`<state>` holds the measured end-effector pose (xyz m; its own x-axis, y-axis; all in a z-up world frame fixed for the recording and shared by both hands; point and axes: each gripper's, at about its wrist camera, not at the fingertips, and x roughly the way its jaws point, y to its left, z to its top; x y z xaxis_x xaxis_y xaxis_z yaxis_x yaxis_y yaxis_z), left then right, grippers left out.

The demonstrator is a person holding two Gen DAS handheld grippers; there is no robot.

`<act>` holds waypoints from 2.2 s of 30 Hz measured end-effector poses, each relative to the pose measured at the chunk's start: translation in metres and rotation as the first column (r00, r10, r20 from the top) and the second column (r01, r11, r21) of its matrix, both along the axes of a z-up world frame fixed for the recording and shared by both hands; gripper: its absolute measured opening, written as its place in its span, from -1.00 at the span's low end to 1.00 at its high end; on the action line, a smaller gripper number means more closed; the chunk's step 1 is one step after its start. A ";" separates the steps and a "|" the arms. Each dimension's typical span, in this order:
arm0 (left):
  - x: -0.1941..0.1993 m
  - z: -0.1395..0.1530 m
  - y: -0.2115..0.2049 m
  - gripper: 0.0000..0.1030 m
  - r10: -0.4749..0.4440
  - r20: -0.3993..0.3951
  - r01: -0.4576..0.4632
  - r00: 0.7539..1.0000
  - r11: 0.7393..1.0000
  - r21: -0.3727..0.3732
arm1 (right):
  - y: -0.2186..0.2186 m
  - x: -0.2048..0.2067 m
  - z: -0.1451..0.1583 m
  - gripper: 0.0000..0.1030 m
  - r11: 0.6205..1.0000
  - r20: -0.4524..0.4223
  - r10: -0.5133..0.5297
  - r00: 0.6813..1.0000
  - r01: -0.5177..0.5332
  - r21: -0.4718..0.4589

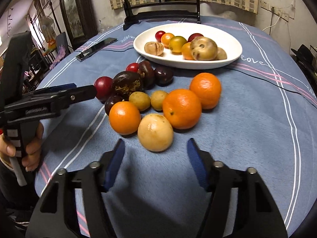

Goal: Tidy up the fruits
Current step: 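Grasp a pale yellow round fruit with the right gripper while the left gripper grasps a dark red fruit, then carry both fruits over the white plate and open both grippers to release them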

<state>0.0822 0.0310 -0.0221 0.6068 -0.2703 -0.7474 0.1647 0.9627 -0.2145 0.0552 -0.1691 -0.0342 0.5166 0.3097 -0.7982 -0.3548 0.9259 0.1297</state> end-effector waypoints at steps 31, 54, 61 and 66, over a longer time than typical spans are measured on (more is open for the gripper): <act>0.035 -0.007 -0.021 0.54 -0.047 -0.081 0.047 0.996 0.999 -0.009 | -0.018 -0.010 -0.001 -0.25 0.990 0.011 0.008 1.000 -0.010 0.141; 0.037 -0.007 -0.017 -0.22 -0.035 -0.101 0.036 0.994 0.999 0.006 | -0.020 -0.009 -0.001 -0.25 0.986 0.010 0.018 1.000 -0.020 0.166; 0.030 0.003 -0.009 -0.23 -0.001 -0.086 0.004 0.996 1.000 0.027 | -0.022 -0.011 0.002 -0.25 0.985 0.023 0.013 1.000 -0.017 0.173; 0.022 0.023 -0.009 -0.23 -0.013 -0.029 0.013 1.000 1.000 0.024 | -0.024 -0.012 0.006 -0.25 0.987 0.038 0.000 0.999 -0.006 0.162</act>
<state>0.1042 0.0216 0.0008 0.5819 -0.2597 -0.7707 0.1713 0.9655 -0.1959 0.0432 -0.1934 -0.0277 0.5440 0.4353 -0.7174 -0.3648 0.8926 0.2649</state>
